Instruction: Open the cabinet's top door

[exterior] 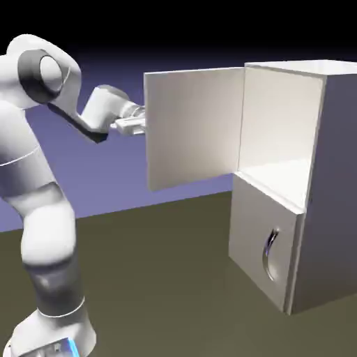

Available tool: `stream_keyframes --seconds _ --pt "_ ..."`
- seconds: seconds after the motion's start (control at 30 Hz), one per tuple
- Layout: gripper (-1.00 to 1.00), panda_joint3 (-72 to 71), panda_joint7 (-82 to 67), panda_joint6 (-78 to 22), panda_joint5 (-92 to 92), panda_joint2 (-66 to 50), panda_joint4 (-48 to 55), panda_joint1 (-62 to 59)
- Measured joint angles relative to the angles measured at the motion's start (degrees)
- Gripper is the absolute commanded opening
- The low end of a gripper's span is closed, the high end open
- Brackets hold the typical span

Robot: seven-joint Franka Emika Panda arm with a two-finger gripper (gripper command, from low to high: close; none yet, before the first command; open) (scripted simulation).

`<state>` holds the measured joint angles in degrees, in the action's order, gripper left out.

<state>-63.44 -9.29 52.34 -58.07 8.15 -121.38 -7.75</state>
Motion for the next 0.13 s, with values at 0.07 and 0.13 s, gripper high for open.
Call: stream_keyframes --seconds 0.07,0.13 --pt "-1.0 -1.33 2.06 -4.17 -0.55 -4.15 2.47 0.2" --pt "-1.0 -1.29 4.24 -8.25 -1.07 -8.33 4.94 1.96"
